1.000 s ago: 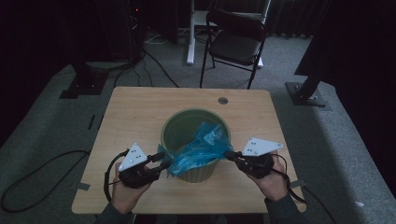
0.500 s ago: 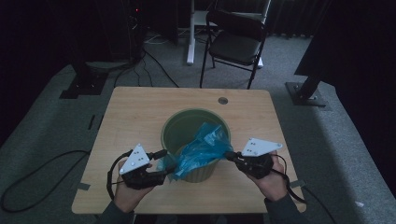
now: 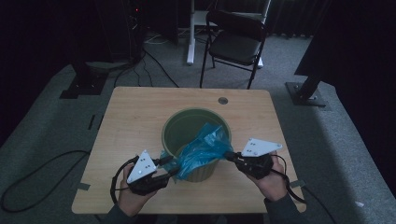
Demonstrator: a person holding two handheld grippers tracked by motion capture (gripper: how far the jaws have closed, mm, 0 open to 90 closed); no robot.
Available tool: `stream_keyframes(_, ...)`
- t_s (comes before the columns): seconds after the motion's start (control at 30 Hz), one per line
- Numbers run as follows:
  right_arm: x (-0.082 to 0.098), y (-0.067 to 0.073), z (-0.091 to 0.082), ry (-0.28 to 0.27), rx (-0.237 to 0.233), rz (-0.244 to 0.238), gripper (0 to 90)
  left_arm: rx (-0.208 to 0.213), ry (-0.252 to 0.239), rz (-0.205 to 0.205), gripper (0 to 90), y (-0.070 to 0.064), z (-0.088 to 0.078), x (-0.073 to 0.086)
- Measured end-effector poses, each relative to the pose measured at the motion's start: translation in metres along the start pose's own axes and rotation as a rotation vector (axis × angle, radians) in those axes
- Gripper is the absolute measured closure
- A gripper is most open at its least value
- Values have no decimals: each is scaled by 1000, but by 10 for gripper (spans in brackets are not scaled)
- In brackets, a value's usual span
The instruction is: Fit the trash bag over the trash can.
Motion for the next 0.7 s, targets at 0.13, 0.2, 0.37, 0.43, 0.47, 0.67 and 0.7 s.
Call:
stream_keyframes(0.13,0,0,0,-2,1,-1,898,1,-1,34,776,-6,3,5)
stream_keyframes(0.2,0,0,-1,-3,1,0,898,1,-7,55,830,-10,3,6)
stream_keyframes(0.37,1,-1,-3,-7,9,1,899,3,-21,117,878,-23,0,9)
stream_keyframes(0.43,2,-1,-4,-8,11,3,899,4,-19,139,881,-27,-1,12)
stream_keyframes(0.47,3,-1,-4,-7,11,7,899,3,-13,151,881,-29,-1,15)
stream_keyframes(0.67,7,-1,-4,-2,7,15,899,3,29,148,880,-29,7,28)
stream_keyframes(0.7,7,-1,-4,-1,7,14,899,3,34,145,880,-27,7,28)
Point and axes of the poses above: each handheld gripper's, and its own axes: z roughly forward along the jaws, x roughly out of its underside, y roughly to its left, the point moved 9 cm from there along z, roughly forward along the jaws, and after that the axes turned 14 degrees about -z, right-handed, at the moved point
